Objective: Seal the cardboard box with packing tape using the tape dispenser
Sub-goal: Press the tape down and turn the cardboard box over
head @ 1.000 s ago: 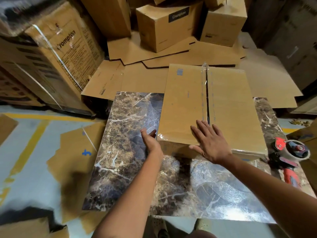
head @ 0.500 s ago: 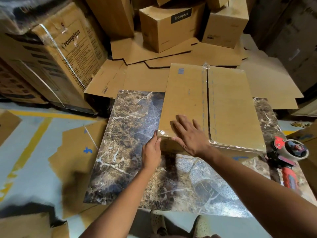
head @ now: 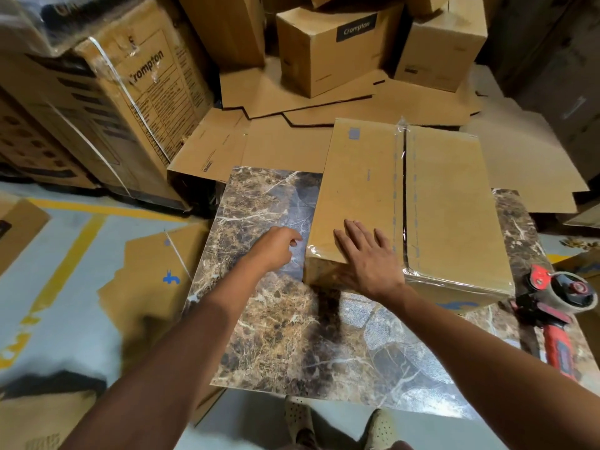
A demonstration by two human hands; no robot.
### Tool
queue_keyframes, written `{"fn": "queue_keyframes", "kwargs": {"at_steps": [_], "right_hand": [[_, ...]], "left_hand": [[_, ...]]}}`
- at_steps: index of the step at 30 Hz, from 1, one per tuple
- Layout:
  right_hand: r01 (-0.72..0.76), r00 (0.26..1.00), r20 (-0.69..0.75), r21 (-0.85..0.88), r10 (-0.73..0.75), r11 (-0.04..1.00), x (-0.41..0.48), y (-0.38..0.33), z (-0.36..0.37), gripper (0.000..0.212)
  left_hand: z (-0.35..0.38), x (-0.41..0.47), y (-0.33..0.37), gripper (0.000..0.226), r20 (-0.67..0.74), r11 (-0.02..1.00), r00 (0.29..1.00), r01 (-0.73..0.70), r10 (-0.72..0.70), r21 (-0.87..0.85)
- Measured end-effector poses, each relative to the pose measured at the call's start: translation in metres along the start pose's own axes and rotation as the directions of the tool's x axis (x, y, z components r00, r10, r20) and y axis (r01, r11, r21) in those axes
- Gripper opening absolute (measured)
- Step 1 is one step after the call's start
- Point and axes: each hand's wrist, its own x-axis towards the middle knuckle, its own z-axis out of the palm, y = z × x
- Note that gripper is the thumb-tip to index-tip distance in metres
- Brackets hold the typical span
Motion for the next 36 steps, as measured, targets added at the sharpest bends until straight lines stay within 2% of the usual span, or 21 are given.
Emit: {"fn": "queue_keyframes", "kwargs": {"at_steps": [3,6,8,11,12,14,21,25,27,31,36], "right_hand": [[-0.010,1.000,-0.026,0.034,0.011,0.999,-0.003,-0.002,-0.006,0.092],[-0.063,0.995,-0.069,0.076,0.068,0.995,0.001,-0.013,-0.011,0.087],[-0.096,0.991,-0.083,0.062,0.101,0.993,0.005,-0.021,-0.011,0.082],[-0.115,0.990,-0.078,0.035,0.118,0.993,0.008,-0.025,-0.004,0.079],[-0.115,0.990,-0.083,0.030,0.117,0.993,0.008,-0.024,-0.002,0.078],[-0.113,0.989,-0.092,0.022,0.114,0.993,0.009,-0.022,0.000,0.076],[-0.083,0.994,-0.071,0.037,0.085,0.996,0.009,-0.017,0.000,0.079],[0.031,0.999,-0.041,0.032,-0.029,0.999,0.003,0.003,-0.005,0.080],[0.015,1.000,-0.013,0.016,-0.015,1.000,-0.005,0.013,-0.005,0.079],[-0.109,0.994,-0.004,0.003,0.109,0.994,-0.019,0.011,-0.004,0.078],[-0.210,0.977,0.028,0.020,0.210,0.977,-0.028,0.018,-0.005,0.078]], "left_hand": [[-0.007,0.006,0.014,0.053,-0.219,0.995,0.975,0.005,-0.027,-0.101],[-0.002,0.011,0.032,0.046,-0.324,0.973,0.946,-0.058,-0.018,-0.224],[0.007,0.013,0.043,0.048,-0.306,0.936,0.951,-0.079,-0.032,-0.343],[0.025,0.016,0.052,0.056,-0.124,0.817,0.988,0.000,-0.087,-0.576],[0.032,0.017,0.053,0.059,-0.076,0.795,0.991,0.042,-0.111,-0.605],[0.043,0.016,0.052,0.062,-0.065,0.794,0.986,0.084,-0.153,-0.602],[0.060,0.021,0.046,0.058,-0.218,0.773,0.957,0.008,-0.189,-0.635],[0.068,0.024,0.041,0.052,-0.283,0.799,0.932,0.009,-0.224,-0.602],[0.071,0.022,0.042,0.047,-0.352,0.819,0.910,-0.024,-0.219,-0.573],[0.069,0.011,0.051,0.041,-0.547,0.895,0.826,-0.136,-0.134,-0.425],[0.063,0.011,0.047,0.041,-0.576,0.958,0.815,-0.215,0.069,-0.189]]}}
